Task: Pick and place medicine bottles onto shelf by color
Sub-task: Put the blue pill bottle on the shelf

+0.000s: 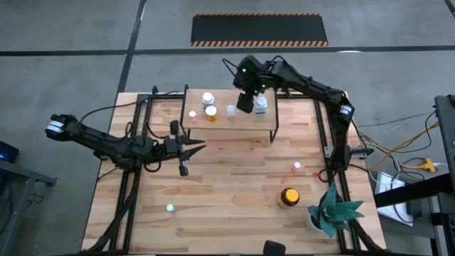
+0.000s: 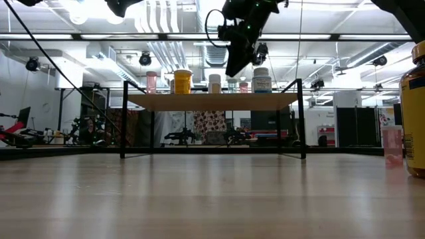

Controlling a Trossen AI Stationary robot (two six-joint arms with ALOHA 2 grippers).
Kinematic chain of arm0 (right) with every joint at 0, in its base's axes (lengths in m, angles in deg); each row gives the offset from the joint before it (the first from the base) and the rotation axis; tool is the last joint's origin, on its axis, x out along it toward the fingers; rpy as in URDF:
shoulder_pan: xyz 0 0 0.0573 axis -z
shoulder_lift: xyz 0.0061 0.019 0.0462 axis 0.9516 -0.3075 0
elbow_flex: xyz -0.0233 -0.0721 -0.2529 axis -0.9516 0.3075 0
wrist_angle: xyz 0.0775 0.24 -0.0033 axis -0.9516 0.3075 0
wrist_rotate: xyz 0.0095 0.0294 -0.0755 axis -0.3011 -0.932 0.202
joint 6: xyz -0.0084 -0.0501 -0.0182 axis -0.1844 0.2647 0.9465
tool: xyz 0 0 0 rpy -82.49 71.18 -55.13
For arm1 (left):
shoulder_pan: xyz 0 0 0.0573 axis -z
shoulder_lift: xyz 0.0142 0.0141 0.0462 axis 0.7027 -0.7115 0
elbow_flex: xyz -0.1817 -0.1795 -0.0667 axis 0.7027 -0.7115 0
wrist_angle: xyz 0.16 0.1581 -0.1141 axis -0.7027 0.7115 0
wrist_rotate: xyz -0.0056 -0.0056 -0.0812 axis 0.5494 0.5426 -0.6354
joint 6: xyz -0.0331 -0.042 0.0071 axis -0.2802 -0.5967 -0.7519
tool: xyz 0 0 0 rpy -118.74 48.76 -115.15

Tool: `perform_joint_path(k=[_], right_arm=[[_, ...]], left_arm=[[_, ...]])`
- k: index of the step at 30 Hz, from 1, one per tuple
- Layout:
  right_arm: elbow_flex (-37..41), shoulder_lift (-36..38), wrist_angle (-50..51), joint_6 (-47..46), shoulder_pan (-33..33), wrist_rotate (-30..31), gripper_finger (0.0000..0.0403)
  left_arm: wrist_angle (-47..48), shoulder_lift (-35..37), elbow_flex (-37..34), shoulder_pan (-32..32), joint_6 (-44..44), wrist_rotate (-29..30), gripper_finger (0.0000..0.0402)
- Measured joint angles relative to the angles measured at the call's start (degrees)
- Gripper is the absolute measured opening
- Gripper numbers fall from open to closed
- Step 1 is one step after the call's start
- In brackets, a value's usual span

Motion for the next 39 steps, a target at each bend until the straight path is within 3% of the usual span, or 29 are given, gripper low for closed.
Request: perform_joint_path(k=[4,11,15,19,24,29,31,36,39], right_arm=[[-1.62,1.36,0.39,-0.57,-0.61,-1.04,0.0184],[1.97,7.75,0.11,-0.84,-5.65,-9.42,0.0162],[9.73,12.55,-4.33,0.38,-11.73,-9.57,0.0142],[19.98,18.03,-11.0,-0.7,-17.95,-9.31,0.012],[33.94,24.96,-23.31,-3.92,-24.91,-9.01,0.0092],[46.43,30.18,-35.14,-3.84,-30.43,-9.03,0.0066],[50.71,31.7,-40.59,-3.62,-31.93,-9.01,0.0059],[59.68,33.05,-53.54,-3.49,-34.44,-9.01,0.0047],[64.51,33.0,-61.91,-2.3,-35.25,-9.02,0.0043]], left_arm=[[-0.02,-0.08,0.0,0.0,-0.02,-0.02,0.0047],[-1.78,-0.92,-0.28,0.02,-2.19,-0.61,0.0047],[-8.12,-4.73,-0.53,1.06,-8.34,-3.34,0.0047],[-21.03,-15.34,-0.71,5.99,-11.74,-7.04,0.0047],[-23.35,-23.96,4.3,11.68,-20.98,-6.15,0.0047],[-13.47,-29.44,9.47,16.39,-35.36,-5.63,0.0047],[-6.49,-30.45,12.3,18.43,-42.58,-2.79,0.0047],[20.82,-33.31,21.7,22.48,-62.18,4.4,0.0047],[36.96,-35.78,28.13,23.79,-71.93,5.51,0.0047]])
